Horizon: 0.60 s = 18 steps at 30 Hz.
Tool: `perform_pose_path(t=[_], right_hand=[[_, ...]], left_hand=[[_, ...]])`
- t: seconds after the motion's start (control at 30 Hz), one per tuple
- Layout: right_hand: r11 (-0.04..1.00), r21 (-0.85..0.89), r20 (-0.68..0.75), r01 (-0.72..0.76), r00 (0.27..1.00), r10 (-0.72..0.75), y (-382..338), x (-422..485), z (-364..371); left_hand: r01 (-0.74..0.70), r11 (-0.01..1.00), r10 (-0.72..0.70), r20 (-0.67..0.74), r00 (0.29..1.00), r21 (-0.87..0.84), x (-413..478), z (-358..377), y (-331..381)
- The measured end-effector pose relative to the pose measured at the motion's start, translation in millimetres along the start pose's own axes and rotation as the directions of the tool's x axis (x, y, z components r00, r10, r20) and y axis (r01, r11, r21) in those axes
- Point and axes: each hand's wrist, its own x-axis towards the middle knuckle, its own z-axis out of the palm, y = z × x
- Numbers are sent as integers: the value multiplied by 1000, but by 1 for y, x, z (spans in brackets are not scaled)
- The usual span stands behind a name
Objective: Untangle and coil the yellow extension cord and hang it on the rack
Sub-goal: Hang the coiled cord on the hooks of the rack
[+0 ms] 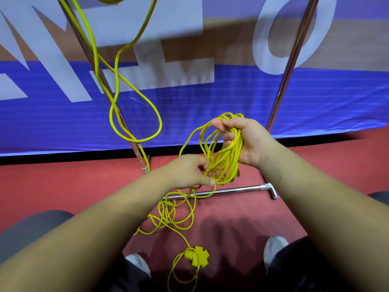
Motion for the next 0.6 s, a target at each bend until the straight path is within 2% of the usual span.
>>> perform_pose_path(t=[0.1, 0.2, 0.37, 0.5, 0.6], right_hand=[[1000, -27, -15, 5, 1000, -5, -2, -2, 1], [999, -52, -38, 2, 999, -4, -4, -6, 2], [999, -36, -41, -17, 999, 15, -5, -11, 4], [999, -26, -79, 20, 997, -22, 1, -8, 5], [1000, 8, -112, 28, 993, -27, 2, -6, 5]], left_hand=[[-28, 983, -9, 200, 980, 181, -2, -1, -3], [-14, 976, -34, 216, 976, 219, -3, -1, -7], [-43, 950, 25, 64, 998, 309, -4, -4, -1], [-77, 981, 91, -76, 993, 176, -8, -7, 12], [-118, 966, 157, -160, 975, 230, -10, -8, 21]])
